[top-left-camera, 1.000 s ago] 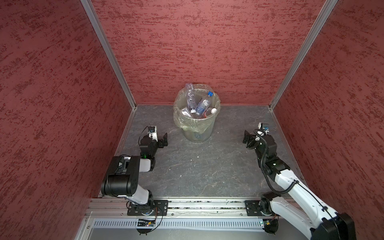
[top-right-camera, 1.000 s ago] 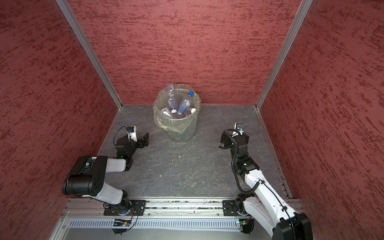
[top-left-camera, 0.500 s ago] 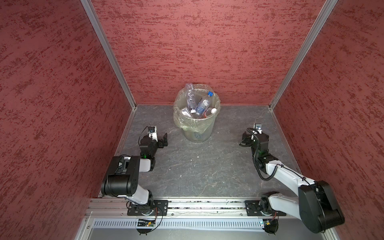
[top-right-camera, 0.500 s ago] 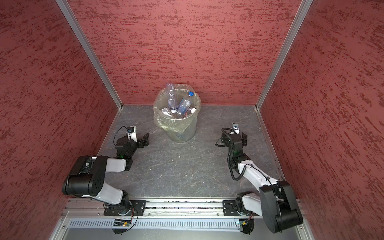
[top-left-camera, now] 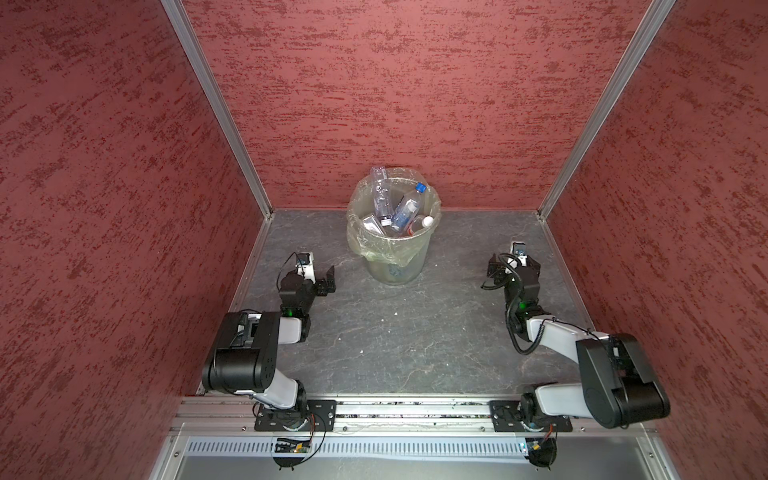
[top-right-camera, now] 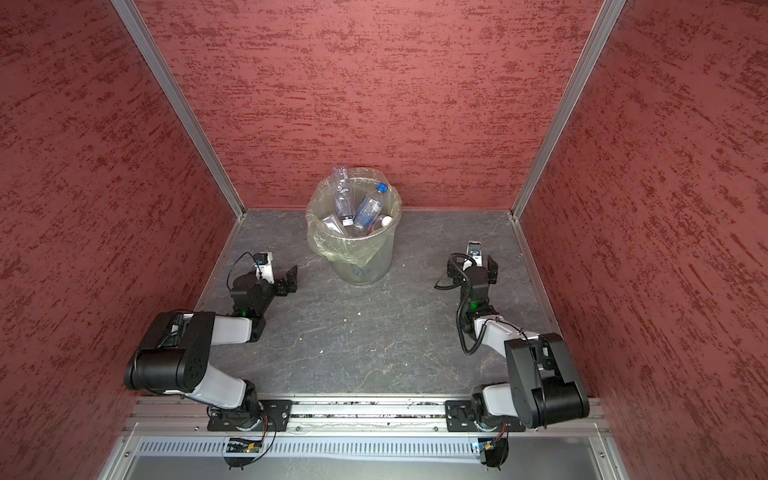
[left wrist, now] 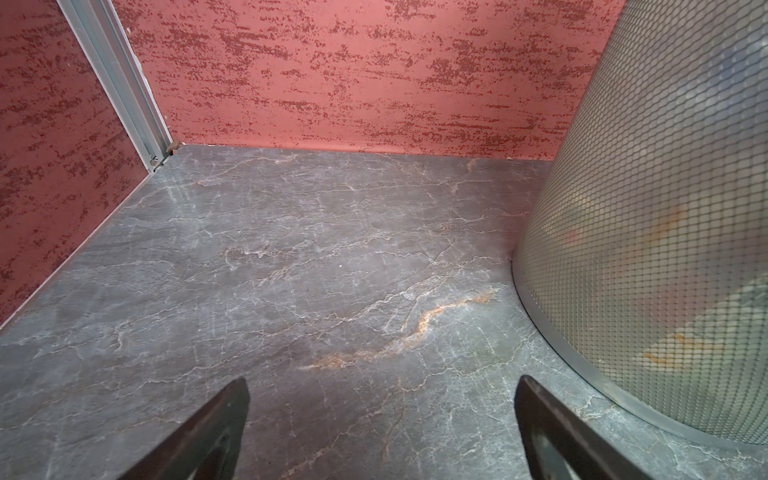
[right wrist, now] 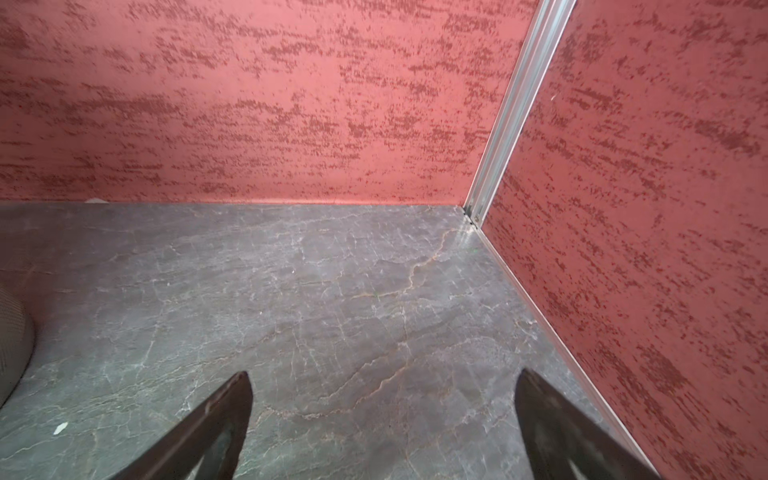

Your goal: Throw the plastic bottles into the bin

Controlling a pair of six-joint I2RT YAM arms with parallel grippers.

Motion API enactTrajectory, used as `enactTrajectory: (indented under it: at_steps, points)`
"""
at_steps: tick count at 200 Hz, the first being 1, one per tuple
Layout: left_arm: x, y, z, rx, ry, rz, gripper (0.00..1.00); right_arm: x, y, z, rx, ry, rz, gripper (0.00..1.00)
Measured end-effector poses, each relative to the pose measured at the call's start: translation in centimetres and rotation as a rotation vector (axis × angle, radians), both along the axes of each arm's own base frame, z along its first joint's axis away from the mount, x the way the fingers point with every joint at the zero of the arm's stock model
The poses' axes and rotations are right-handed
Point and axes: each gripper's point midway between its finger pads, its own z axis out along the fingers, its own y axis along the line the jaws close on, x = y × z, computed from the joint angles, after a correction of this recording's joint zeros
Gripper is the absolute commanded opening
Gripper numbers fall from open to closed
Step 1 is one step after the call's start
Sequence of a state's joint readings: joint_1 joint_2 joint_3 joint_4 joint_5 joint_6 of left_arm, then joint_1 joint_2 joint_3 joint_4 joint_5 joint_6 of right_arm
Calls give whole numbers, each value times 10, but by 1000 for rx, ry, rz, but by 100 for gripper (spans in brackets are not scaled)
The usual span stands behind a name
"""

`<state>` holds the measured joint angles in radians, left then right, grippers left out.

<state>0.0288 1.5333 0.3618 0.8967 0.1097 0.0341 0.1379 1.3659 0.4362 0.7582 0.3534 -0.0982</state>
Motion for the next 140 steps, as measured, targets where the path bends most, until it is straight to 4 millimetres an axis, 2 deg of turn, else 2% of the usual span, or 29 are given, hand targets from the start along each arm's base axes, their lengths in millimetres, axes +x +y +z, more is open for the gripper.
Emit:
enactTrajectory:
  at_steps: [114, 127, 140]
  points:
    - [0, 0, 0, 0, 0, 0, 99, -6, -12, 9, 33, -72, 6, 98]
    - [0, 0, 0, 0, 0, 0, 99, -9, -11, 6, 41, -78, 12, 98]
    - [0, 0, 0, 0, 0, 0, 99, -14, -10, -6, 46, -70, 20, 98]
